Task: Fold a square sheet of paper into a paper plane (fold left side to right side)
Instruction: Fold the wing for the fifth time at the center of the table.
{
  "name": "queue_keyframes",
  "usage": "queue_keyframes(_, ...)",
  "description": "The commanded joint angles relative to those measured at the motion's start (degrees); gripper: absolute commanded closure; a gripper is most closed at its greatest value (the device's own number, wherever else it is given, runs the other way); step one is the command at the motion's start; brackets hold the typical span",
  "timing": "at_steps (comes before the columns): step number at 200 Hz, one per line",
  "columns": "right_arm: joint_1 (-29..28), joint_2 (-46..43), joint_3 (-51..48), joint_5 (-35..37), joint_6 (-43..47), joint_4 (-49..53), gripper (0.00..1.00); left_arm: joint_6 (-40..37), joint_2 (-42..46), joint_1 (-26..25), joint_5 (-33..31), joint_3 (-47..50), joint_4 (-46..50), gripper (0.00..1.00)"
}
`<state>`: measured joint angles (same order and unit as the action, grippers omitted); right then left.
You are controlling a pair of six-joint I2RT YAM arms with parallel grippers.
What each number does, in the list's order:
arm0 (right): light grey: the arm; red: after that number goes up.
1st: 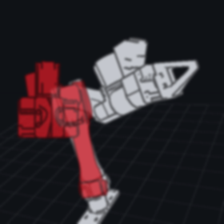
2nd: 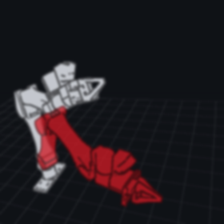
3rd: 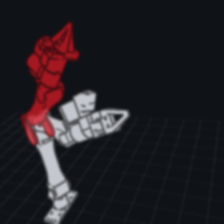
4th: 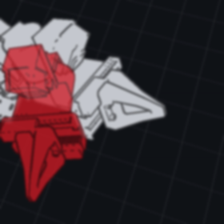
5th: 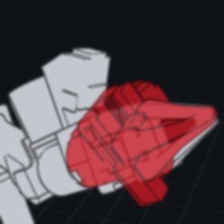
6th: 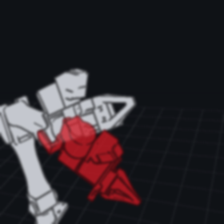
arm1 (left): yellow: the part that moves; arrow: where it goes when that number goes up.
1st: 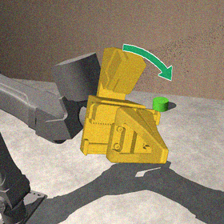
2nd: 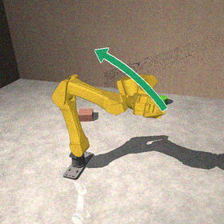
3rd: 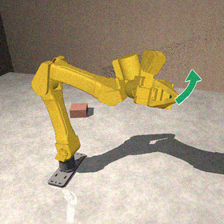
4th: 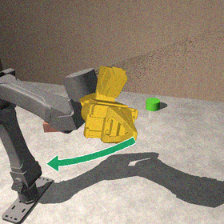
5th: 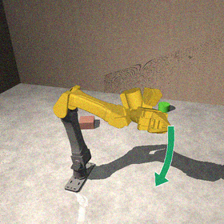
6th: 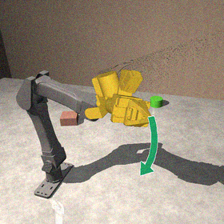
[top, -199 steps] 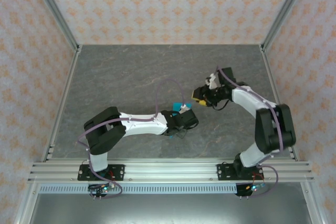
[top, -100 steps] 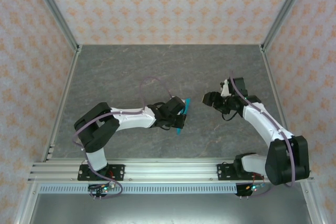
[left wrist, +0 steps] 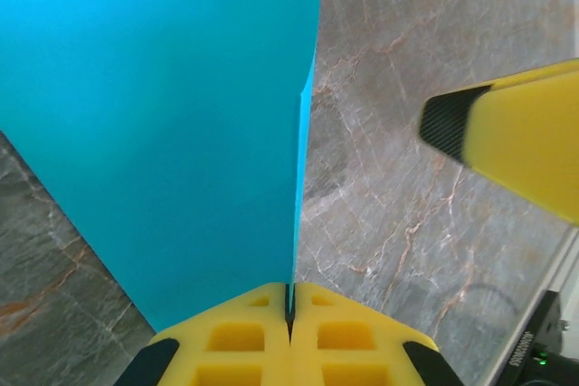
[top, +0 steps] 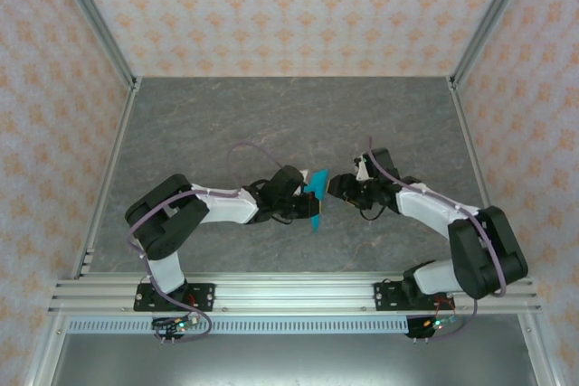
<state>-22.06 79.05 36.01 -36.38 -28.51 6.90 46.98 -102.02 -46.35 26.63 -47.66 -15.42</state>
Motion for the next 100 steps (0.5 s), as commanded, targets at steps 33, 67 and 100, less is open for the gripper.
queue_keyframes(33,-3.9,5.3,2.9,1.1,-2.8,-4.3,0.47,6.1,-1.0,2.5,4.7,4.4,-12.2,0.99)
queue_keyframes(67,-5.0,7.4,3.8,1.4,-4.2,-6.1,0.49,7.1,-1.7,3.3,6.8,5.5,-14.8,0.99)
queue_keyframes(100,-5.5,8.5,4.0,1.8,-4.9,-6.8,0.50,8.4,-2.6,3.9,7.3,6.2,-15.9,1.00)
